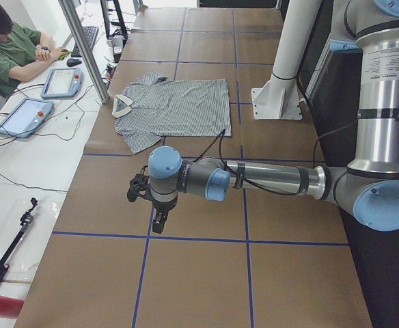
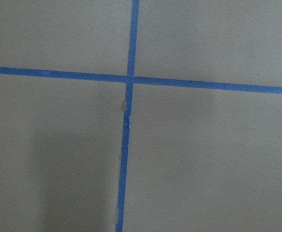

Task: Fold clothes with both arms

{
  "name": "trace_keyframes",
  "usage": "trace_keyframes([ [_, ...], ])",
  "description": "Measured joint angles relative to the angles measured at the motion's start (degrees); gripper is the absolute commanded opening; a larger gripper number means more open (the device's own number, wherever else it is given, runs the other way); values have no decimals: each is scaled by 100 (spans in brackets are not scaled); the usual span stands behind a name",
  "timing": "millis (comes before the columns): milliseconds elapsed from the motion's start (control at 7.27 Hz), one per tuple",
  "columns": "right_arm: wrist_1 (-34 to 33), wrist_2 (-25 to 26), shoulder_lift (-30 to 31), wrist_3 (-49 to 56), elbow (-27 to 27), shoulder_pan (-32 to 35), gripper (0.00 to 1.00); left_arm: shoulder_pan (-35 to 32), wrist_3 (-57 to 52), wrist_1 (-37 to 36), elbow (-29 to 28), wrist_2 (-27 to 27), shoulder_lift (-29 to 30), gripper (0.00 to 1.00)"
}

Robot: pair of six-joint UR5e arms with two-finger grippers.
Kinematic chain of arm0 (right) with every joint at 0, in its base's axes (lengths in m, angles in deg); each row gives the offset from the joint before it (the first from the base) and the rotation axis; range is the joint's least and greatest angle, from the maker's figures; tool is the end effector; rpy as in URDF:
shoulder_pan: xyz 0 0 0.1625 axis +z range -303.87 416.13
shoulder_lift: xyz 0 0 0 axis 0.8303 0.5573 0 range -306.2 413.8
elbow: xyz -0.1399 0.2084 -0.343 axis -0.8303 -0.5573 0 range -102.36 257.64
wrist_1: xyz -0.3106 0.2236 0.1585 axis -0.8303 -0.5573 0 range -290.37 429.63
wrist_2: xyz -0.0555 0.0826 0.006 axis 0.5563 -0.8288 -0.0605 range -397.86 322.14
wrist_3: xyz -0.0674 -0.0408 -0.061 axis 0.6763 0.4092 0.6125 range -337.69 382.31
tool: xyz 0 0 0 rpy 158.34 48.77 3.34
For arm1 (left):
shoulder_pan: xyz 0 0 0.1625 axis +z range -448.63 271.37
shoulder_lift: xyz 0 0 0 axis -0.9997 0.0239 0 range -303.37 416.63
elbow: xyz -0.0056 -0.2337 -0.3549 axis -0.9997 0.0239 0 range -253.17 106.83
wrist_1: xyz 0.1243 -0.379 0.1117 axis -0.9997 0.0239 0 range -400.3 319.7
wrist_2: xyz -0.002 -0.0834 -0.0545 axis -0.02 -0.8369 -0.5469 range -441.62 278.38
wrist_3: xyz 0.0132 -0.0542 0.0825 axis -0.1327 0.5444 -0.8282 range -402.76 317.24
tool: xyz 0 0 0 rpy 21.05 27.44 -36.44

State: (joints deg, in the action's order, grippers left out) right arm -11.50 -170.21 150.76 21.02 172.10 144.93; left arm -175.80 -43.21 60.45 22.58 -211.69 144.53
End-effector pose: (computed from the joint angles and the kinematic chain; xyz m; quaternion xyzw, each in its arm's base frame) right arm 0.0568 -0.4489 0.6635 0.0440 -0.3617 -0.0193 0.9310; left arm -0.0449 -0.4941 0.6112 0.1107 0.3422 0.0696 0.9305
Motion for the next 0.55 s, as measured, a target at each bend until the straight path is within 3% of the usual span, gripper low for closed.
trace_keyframes([
  [275,634,26,-38,-37,-14,-63,100,96,35,482,-63,245,91,100],
  [550,1557,57,-265,-58,-272,-71,100,113,356,909,-72,283,583,100],
])
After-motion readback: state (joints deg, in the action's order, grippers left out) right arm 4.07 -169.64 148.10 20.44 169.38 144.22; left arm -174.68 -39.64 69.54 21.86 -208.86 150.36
